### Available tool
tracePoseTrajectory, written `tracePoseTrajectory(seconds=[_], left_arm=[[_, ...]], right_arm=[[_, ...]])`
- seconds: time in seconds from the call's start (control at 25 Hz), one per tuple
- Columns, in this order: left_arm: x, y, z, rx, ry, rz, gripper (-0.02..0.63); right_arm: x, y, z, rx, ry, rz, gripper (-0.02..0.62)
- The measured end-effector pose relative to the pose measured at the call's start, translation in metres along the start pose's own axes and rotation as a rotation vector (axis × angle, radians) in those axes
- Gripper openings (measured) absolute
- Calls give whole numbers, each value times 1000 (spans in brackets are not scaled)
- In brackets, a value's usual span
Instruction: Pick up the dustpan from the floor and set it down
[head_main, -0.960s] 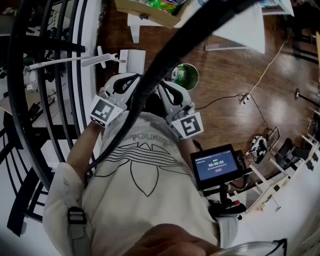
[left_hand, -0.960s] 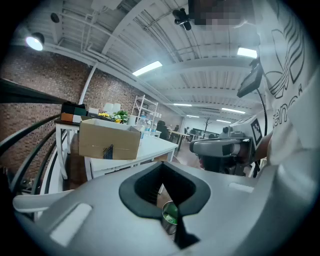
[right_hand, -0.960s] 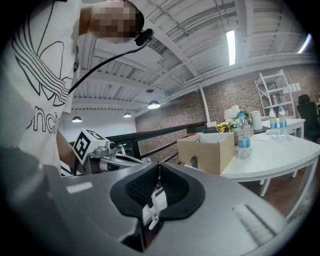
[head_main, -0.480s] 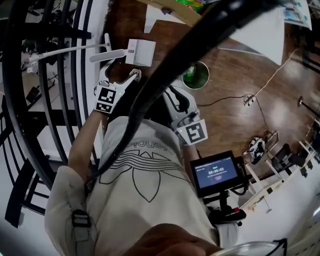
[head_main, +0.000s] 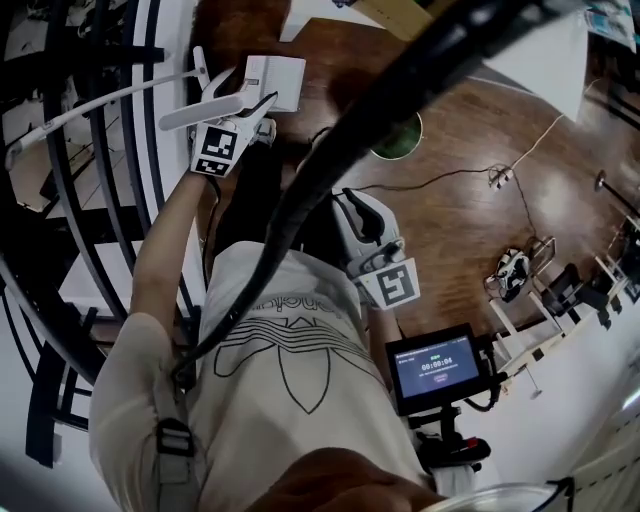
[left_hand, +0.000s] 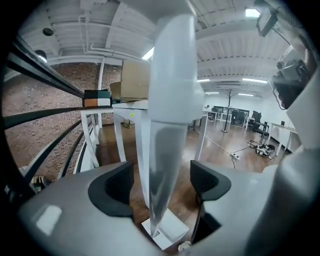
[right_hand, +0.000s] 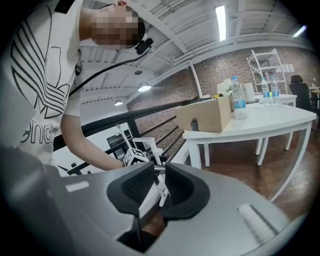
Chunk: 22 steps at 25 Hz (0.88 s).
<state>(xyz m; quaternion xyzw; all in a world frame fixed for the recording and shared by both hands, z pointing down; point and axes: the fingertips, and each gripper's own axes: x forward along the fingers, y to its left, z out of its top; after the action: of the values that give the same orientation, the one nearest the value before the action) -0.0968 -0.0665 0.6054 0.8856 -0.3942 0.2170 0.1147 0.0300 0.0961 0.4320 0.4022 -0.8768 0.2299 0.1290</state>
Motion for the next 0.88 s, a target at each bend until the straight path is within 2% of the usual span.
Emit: tracePoseTrajectory(seconds=[0.08,0.12,0.2,0.32,0.52,0.88], left_arm=[[9,8,-14,19,26,25,275],[11,11,-20,36,47,47,35],[11,13,-23,50,78,77,34],[7,7,-16,49,83,69,34],[-3,28,-11,10,49,58,32],[-67,37,65,-35,-42,165,34]], right_arm=[[3,-5,-12,4,13,-24,72],[4,-7,-17,8,12,-34,72],[4,-10,-20,13,1,-43,72],[2,-9,-14,17,-21,-36,72],[34,1,-17,7,-46,-15,72],[33,0,40,-97,-203,60,63]])
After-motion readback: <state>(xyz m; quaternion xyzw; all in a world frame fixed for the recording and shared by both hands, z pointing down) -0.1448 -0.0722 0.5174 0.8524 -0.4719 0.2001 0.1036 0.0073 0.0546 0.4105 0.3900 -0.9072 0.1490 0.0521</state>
